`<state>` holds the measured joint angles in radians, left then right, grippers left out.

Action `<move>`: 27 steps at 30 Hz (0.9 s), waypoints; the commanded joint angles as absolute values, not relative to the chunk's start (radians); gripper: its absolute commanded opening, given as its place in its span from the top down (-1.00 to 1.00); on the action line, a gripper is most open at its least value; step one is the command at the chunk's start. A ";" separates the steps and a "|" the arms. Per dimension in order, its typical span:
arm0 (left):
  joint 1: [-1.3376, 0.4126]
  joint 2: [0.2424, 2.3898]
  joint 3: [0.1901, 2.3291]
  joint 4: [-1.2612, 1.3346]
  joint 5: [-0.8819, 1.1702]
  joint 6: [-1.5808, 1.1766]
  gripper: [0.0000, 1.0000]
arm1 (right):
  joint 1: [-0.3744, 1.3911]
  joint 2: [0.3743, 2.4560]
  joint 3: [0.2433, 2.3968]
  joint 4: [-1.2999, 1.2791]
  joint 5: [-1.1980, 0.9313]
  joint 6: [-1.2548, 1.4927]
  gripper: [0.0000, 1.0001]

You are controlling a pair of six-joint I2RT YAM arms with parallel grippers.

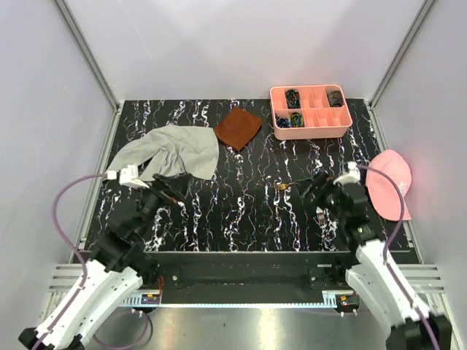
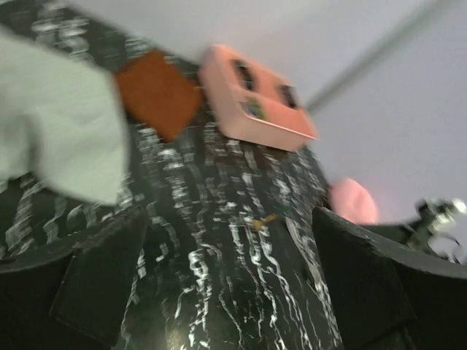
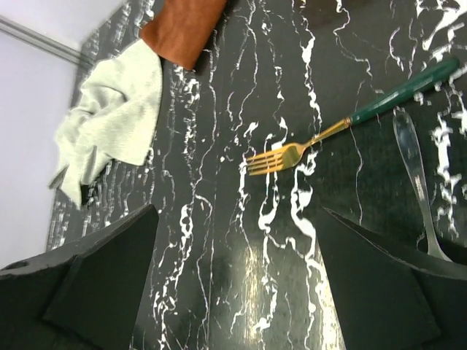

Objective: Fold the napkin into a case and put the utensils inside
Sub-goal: Pick up the crumpled napkin from the corner of the board.

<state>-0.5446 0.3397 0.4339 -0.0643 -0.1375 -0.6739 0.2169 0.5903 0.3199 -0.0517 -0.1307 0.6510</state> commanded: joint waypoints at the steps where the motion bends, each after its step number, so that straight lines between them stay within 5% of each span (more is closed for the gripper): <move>1: -0.543 0.414 0.638 -0.568 -0.526 -0.799 -0.97 | 0.224 0.898 0.510 0.101 -0.211 0.571 -0.99; 9: -0.477 0.731 0.822 -0.632 -0.427 -0.825 -0.97 | 0.383 1.663 1.125 0.118 -0.367 0.580 -0.99; 14: -0.123 0.905 0.847 -0.660 -0.136 -0.864 -0.97 | 0.500 2.001 1.515 0.013 -0.359 0.604 -1.00; 19: 0.000 0.959 0.750 -0.553 -0.052 -0.943 -0.97 | 0.569 2.176 1.692 -0.041 -0.337 0.640 -0.99; 27: 0.041 1.175 0.761 -0.519 -0.207 -0.963 -0.88 | 0.649 2.276 1.786 -0.150 -0.255 0.568 -1.00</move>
